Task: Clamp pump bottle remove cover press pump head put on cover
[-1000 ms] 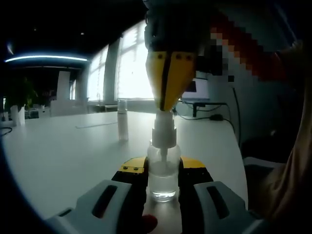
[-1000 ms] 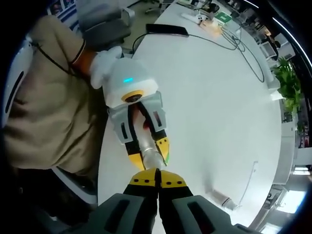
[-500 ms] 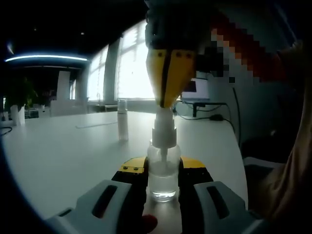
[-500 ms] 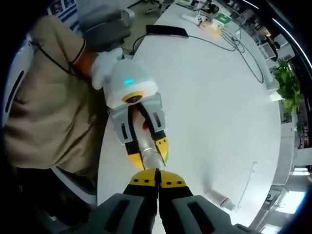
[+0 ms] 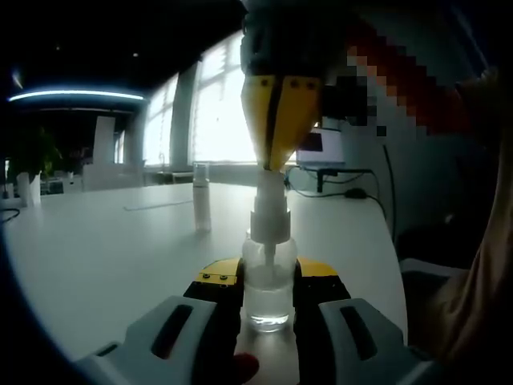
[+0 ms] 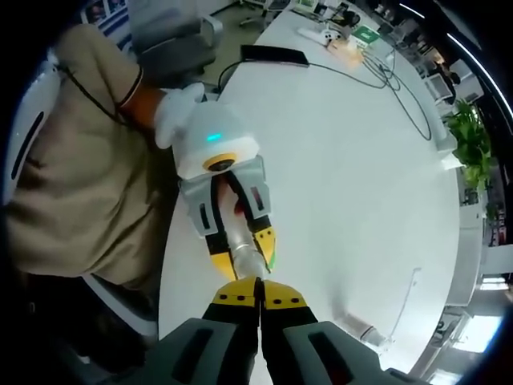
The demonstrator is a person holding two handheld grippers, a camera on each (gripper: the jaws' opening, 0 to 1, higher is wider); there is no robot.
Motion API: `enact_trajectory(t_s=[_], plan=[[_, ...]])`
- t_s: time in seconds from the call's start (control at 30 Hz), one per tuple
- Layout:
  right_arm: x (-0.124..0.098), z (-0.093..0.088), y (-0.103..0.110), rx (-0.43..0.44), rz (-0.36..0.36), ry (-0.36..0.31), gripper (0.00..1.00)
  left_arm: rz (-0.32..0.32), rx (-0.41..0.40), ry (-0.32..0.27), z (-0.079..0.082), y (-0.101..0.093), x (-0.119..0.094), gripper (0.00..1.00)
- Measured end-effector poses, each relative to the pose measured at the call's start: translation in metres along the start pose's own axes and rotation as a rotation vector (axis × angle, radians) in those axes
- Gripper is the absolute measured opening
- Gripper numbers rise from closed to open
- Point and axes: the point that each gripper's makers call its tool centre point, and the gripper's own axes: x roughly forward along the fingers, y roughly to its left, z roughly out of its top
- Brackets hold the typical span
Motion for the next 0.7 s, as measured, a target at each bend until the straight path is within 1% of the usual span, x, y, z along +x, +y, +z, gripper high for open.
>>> enact_trajectory(t_s=[0.33,0.7], plan=[[0.0006,0.0001,0.0003,-0.015,0.011,0.028,0.0,0.001,0.001,0.0,0.0,-0.0002,0.0006,0.15],[0.0011,-0.0005,0.0003,-0.013,0.022,0.039,0.0,0.001,0.003,0.0,-0.0003,-0.0005,0.0009,0.15]])
